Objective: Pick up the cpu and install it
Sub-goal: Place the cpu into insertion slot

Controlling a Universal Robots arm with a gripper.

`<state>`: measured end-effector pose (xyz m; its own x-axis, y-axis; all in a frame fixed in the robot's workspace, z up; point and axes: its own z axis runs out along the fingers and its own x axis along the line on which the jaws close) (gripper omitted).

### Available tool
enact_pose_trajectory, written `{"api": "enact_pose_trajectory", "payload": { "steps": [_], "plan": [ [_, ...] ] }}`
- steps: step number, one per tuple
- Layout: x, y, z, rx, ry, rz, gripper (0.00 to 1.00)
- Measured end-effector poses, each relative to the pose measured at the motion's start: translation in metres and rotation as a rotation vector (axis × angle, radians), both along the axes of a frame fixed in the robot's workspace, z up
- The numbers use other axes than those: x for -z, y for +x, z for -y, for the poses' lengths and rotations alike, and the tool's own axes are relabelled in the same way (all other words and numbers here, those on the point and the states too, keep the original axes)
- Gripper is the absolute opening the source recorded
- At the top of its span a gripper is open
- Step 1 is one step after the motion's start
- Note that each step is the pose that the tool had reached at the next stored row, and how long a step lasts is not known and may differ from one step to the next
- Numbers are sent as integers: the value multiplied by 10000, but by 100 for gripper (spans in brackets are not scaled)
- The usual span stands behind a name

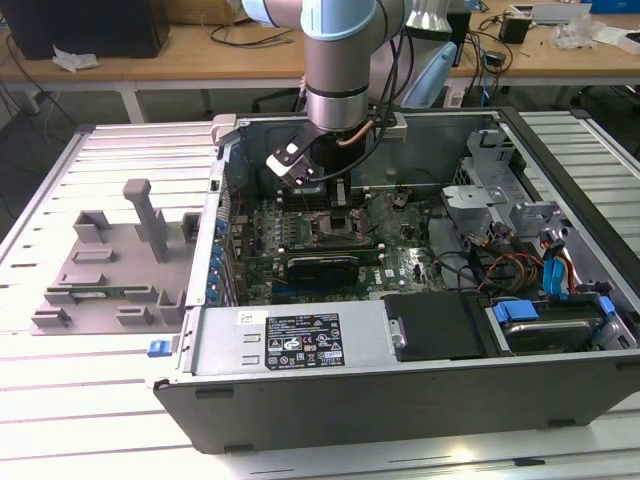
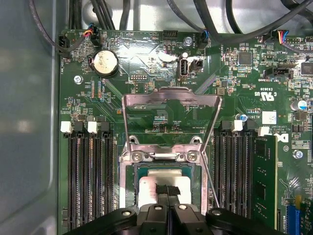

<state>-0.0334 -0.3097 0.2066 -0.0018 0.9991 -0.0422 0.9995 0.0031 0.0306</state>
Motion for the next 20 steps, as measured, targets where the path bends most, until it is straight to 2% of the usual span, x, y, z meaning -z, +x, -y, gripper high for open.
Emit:
{"api": "enact_pose_trajectory", "payload": {
  "steps": [2,4,8,14,20],
  "plan": [
    [4,0,1,-1,-3,4,11],
    [26,0,1,-1,-8,50,11],
    [44,0,1,0,-3,55,11],
    [31,1,-2,0,10,64,11],
    [-174,0,0,0,0,57,11]
  ]
}}
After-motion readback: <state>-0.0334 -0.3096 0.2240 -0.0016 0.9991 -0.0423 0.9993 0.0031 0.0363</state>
